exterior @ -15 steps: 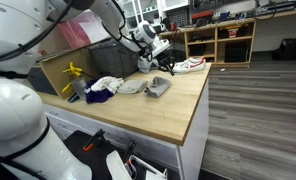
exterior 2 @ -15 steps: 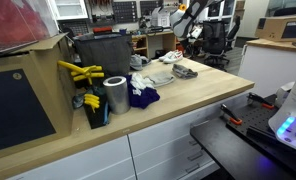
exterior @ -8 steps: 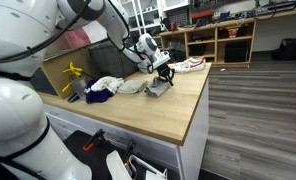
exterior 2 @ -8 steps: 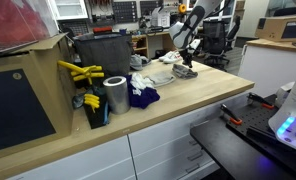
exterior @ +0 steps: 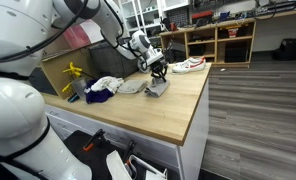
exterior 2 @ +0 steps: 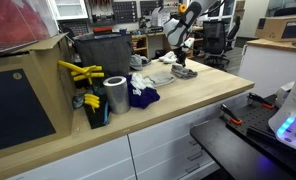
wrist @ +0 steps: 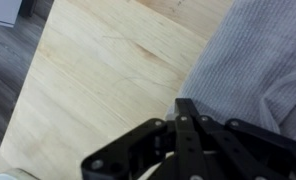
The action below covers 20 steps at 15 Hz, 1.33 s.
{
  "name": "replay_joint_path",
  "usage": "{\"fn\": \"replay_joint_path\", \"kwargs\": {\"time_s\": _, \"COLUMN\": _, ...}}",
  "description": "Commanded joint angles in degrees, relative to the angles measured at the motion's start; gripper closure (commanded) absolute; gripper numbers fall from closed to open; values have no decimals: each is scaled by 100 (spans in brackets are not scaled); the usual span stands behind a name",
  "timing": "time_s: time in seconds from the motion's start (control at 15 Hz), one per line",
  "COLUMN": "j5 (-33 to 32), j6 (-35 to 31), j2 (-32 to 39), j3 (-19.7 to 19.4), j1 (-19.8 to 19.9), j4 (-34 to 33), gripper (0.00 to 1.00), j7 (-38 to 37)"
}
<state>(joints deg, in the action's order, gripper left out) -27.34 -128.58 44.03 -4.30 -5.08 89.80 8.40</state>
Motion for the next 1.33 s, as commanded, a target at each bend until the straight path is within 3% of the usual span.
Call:
{"fn": "replay_joint_path", "kwargs": {"time_s": 0.0, "j5": -4, "j6": 193, "j2": -183, "j3": -25, "j1": -124, "j4": 169, "gripper": 100, "j7": -87}}
{"fn": "replay_joint_path", "kwargs": {"time_s": 1.27, "j5": 939, "j6": 132, "j2": -508, "j3": 698, "j1": -160, "j4": 652, "gripper": 100, "j7": 24}}
